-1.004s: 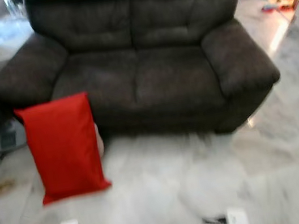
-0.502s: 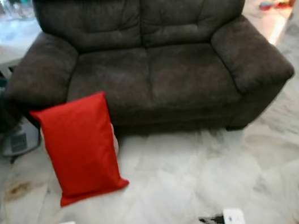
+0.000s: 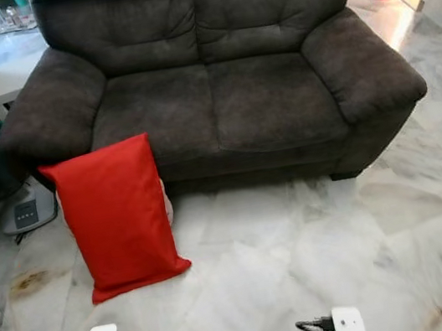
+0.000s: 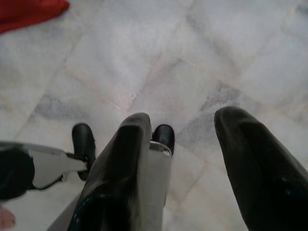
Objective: Move the pillow to the sofa from floor
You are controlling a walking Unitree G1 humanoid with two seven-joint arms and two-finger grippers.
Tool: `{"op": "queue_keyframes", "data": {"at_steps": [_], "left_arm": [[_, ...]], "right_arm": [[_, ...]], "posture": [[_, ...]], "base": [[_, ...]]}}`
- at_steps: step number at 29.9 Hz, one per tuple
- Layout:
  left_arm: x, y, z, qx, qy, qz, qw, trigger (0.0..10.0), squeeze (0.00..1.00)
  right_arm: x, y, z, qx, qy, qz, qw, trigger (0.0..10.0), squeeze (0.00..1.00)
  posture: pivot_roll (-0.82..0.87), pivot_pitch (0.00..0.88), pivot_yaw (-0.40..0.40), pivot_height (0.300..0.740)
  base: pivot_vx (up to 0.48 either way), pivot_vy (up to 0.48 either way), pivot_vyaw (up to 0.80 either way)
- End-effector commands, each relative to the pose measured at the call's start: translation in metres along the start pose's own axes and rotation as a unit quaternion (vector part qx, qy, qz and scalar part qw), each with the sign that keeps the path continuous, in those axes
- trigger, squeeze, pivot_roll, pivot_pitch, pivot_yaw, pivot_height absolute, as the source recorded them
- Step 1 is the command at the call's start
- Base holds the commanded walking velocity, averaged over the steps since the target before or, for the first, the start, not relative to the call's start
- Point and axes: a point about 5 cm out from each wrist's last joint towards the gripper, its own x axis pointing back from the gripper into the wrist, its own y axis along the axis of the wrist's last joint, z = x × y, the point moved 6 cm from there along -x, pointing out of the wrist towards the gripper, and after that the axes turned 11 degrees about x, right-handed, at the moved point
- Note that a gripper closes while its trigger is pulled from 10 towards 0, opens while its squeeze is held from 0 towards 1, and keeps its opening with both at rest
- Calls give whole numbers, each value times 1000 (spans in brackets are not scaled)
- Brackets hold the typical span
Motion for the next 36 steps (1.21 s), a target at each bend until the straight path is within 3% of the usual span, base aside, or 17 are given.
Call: {"op": "queue_keyframes", "data": {"at_steps": [1, 7, 14, 20, 28, 36], "left_arm": [[2, -11, 5, 3, 7, 17, 1000, 10000, 0], [2, -11, 6, 0, 10, 17, 1000, 10000, 0], [2, -12, 6, -3, 9, 18, 1000, 10000, 0], [2, -12, 6, -6, 8, 19, 1000, 10000, 0], [2, -12, 7, -10, 8, 18, 1000, 10000, 0], [2, -11, 7, -14, 10, 17, 1000, 10000, 0]], "right_arm": [[-1, 6, 3, 8, 5, -9, 1000, 10000, 0], [-1, 5, 4, -3, 7, -9, 1000, 10000, 0], [-1, 3, 4, -28, 5, -9, 1000, 10000, 0], [-1, 5, 4, 8, 5, -10, 1000, 10000, 0], [-1, 3, 5, 0, 9, -7, 1000, 10000, 0], [-1, 5, 5, 8, 9, -8, 1000, 10000, 0]], "posture": [[94, 60, -24, 740], [94, 57, -23, 740], [93, 41, -21, 740], [93, 18, -19, 740], [93, 6, -15, 740], [100, 28, -22, 740]], "base": [[337, 0, 800], [480, 0, 782], [480, 0, 0], [480, 0, 99], [480, 0, 790], [360, 0, 159]]}}
